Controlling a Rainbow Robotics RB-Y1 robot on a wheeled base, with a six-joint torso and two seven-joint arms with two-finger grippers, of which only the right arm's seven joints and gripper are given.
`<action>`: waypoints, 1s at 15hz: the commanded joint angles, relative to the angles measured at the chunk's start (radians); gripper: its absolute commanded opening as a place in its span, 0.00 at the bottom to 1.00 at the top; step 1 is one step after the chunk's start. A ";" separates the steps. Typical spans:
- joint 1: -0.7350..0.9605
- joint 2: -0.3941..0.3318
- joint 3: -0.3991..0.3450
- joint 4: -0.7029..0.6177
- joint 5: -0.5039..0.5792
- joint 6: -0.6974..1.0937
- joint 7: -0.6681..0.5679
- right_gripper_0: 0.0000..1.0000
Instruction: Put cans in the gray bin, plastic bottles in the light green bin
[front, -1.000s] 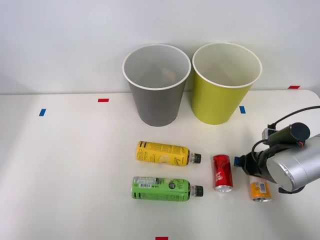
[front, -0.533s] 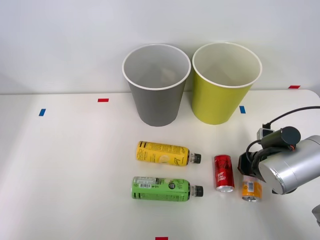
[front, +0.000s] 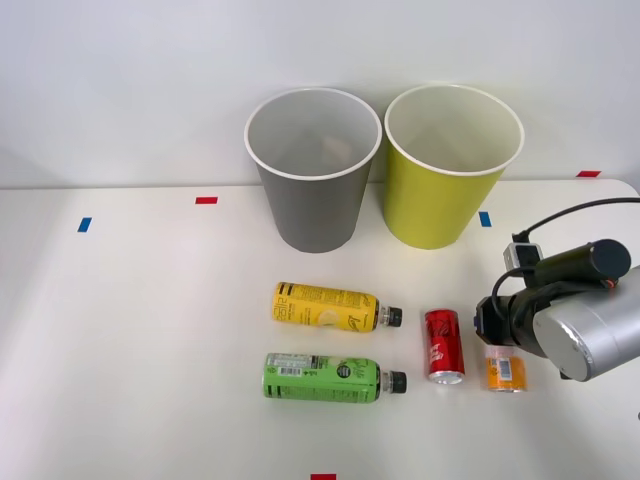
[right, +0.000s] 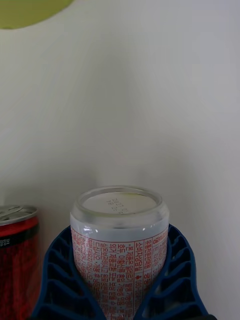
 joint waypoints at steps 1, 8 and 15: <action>0.041 0.000 -0.080 -0.109 -0.074 -0.026 0.224 0.00; 0.263 -0.049 -0.105 -0.282 -0.226 -0.480 0.405 0.00; 0.218 -0.004 -0.105 -0.284 -0.517 -0.831 0.474 0.00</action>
